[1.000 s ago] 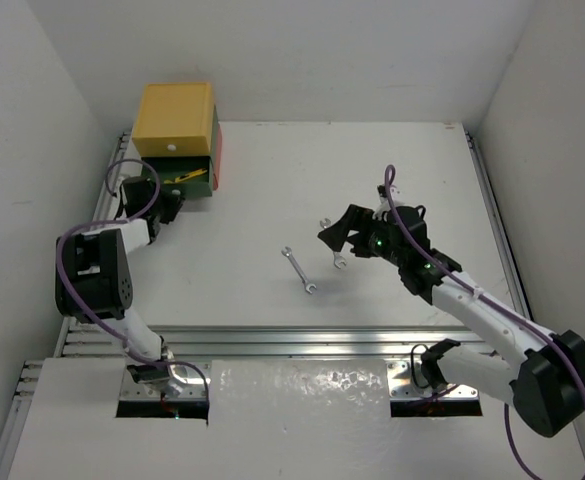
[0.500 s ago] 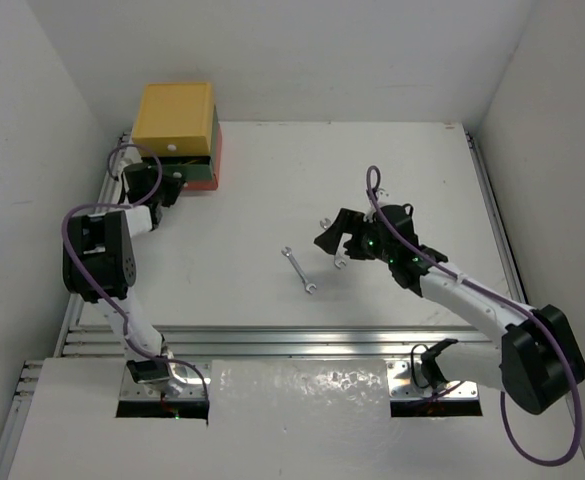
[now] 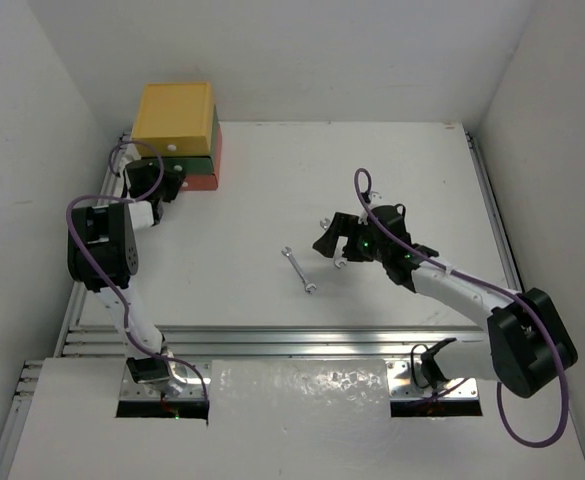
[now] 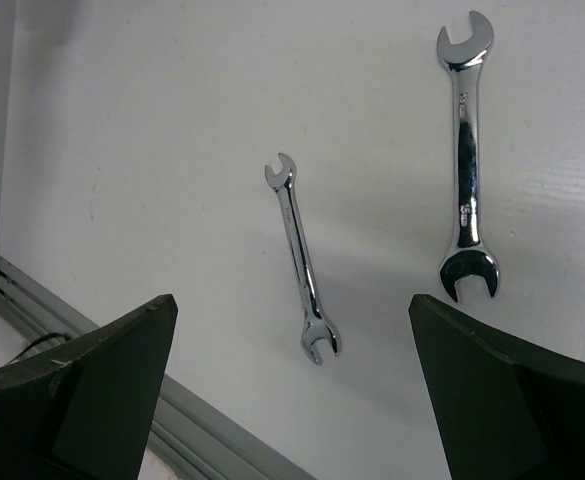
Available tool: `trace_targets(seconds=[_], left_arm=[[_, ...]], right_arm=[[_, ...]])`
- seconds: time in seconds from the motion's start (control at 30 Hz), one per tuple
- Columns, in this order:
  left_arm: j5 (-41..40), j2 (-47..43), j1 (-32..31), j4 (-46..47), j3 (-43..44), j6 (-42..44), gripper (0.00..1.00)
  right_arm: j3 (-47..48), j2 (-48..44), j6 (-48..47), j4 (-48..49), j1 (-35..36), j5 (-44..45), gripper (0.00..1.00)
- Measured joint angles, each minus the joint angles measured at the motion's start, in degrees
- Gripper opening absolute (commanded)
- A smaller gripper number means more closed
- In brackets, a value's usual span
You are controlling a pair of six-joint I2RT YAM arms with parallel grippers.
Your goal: Sort the tools into containers
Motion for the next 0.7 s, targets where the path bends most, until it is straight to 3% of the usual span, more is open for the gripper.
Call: trace_targets(seconds=[0.23, 0.4, 0.57, 0.7], left_arm=[[0.2, 0.0, 0.0, 1.3, 0.2, 0.2, 0.24], [0.5, -0.2, 0.0, 3.8, -1.7, 0.8, 0.46], [0.8, -3.7, 0.0, 9.8, -13.5, 0.6, 0.47], [1.3, -3.7, 0.0, 13.0, -17.1, 0.6, 0.44]], right_arm=[[0.0, 0.3, -0.1, 0.4, -0.2, 0.0, 0.99], [0.0, 0.3, -0.1, 0.6, -0.2, 0.0, 0.99], [0.0, 0.3, 0.0, 1.5, -0.2, -0.5, 0.99], [0.0, 0.5, 0.0, 2.0, -0.2, -1.3, 0.99]])
